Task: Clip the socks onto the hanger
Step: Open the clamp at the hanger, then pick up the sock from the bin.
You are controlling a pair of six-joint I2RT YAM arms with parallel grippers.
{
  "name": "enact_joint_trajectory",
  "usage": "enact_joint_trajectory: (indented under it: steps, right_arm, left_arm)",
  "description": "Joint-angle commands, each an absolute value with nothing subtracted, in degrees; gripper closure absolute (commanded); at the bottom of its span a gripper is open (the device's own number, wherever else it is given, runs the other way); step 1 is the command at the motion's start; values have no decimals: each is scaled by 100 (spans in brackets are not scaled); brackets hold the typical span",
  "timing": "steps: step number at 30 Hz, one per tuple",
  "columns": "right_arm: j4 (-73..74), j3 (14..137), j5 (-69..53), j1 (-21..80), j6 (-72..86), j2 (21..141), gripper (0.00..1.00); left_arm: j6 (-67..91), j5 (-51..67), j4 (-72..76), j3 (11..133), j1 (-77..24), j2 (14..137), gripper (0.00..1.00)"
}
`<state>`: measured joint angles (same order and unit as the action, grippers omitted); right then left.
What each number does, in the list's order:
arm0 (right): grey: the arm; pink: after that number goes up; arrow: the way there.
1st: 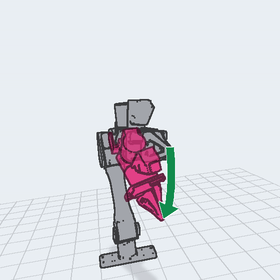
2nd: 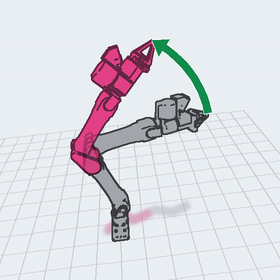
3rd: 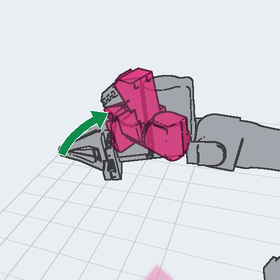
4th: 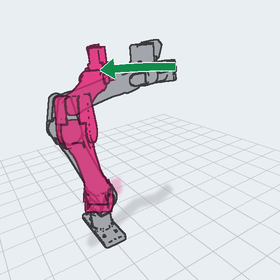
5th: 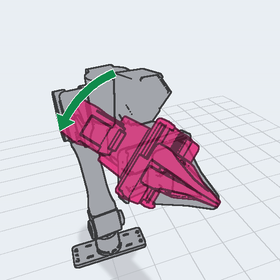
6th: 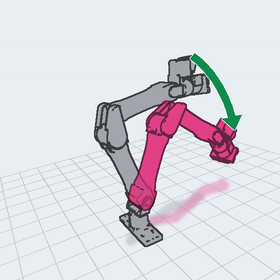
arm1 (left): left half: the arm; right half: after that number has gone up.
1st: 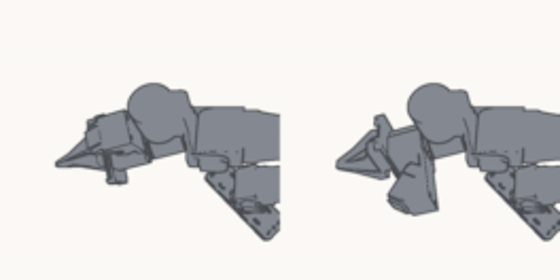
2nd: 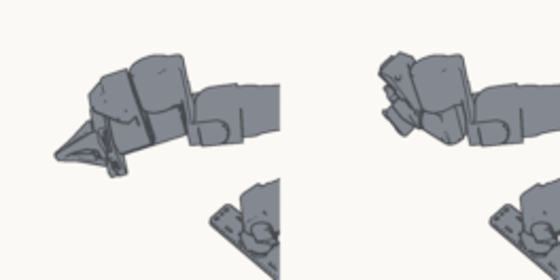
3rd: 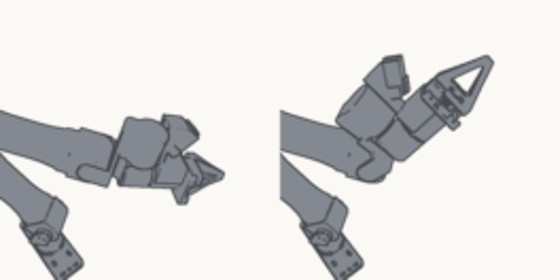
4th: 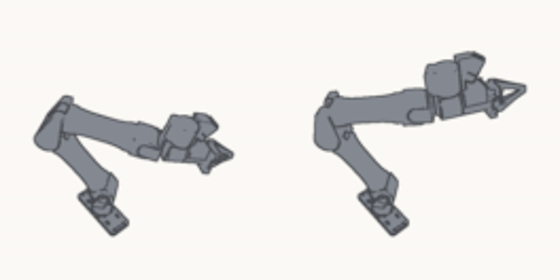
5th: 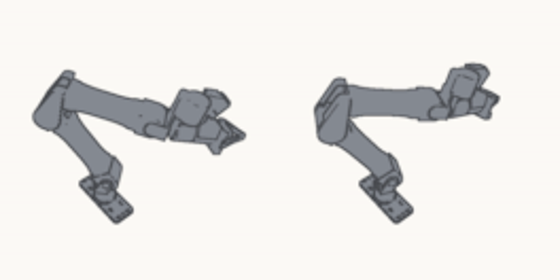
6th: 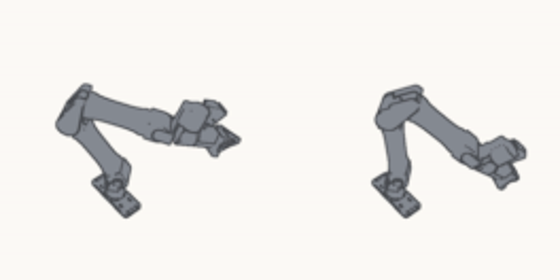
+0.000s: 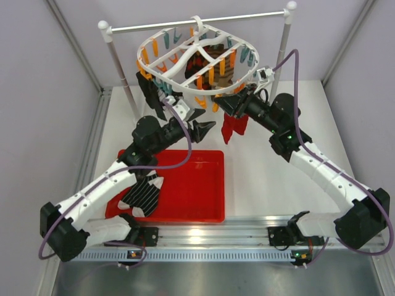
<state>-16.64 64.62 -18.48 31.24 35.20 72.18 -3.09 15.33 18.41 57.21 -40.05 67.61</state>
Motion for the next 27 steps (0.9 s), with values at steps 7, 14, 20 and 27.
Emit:
enact_joint_trajectory:
  steps: [7,14,20,27]
  right_arm:
    - [-2065,6504,-1854,3138,3832,7084,100]
    - [-2267,6451,-2021,3129,3964,7075,100]
    - [-2478,6390,-2346,3138,3823,7031,100]
    - [-2663,6328,-2593,3138,3718,7049,100]
  left_arm:
    - [-71,1345,834,5572,-3902,5801,41]
    - [-97,1423,1406,6099,-3911,6467,43]
    - [-158,1423,1950,6354,-3929,6846,43]
    - [-237,1301,2206,6565,-4025,7110,44]
